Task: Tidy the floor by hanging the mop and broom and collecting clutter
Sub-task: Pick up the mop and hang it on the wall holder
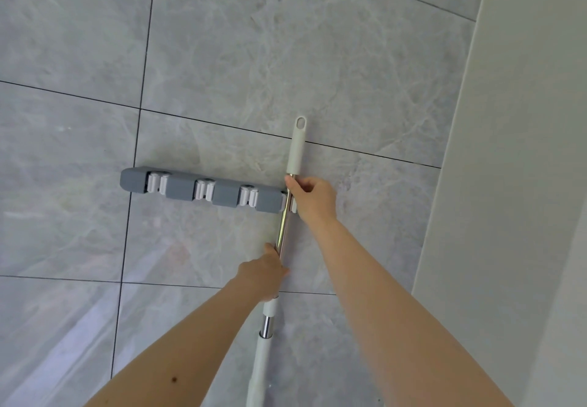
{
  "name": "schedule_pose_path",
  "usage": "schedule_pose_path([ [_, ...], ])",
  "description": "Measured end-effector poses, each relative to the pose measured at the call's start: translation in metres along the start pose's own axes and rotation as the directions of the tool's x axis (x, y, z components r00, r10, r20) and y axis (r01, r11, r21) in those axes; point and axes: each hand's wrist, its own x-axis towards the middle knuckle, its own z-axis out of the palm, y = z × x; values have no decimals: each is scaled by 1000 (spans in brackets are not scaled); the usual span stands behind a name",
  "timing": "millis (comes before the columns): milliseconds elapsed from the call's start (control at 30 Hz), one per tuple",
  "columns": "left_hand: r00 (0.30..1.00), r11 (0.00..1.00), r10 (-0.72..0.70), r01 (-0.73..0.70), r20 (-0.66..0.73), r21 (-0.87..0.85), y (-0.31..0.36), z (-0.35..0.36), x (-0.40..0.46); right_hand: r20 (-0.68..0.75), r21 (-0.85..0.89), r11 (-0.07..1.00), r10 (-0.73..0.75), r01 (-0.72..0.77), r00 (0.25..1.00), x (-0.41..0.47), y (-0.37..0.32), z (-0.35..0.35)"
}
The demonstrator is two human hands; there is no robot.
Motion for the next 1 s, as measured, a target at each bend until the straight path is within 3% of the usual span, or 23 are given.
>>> schedule_pose_path([
  [133, 998, 997, -62, 61, -31, -40, 4, 2, -4, 39, -66, 997, -41, 43, 998, -13, -3, 0],
  [300, 991, 989, -128, 130, 38, -70, -1, 0, -21, 169, -140, 983, -98, 122, 981, -26, 7, -17],
  [367, 989, 989, -145, 145, 35, -18, -5, -1, -33, 183, -136, 988, -40, 66, 982, -33, 16, -30],
  [467, 990, 990, -140, 140, 29, 16, -9, 3, -50, 241, -148, 980, 165, -132, 956, -47, 36, -42],
  [567, 990, 989, -140, 138, 32, 49, -11, 16, -67, 291, -178, 962, 255, -209, 922, -67, 56, -45],
  [733, 982, 983, -183, 182, 34, 38, -13, 30, -101, 390, -206, 946, 313, -249, 866, -102, 62, -49],
  [867, 982, 983, -183, 181, 55, 25, -13, 29, -132, 480, -297, 949, 247, -109, 842, -137, 51, -61],
  [1000, 979, 981, -194, 196, 63, -16, -13, 23, -155, 496, -316, 940, 282, -132, 821, -168, 37, -76],
])
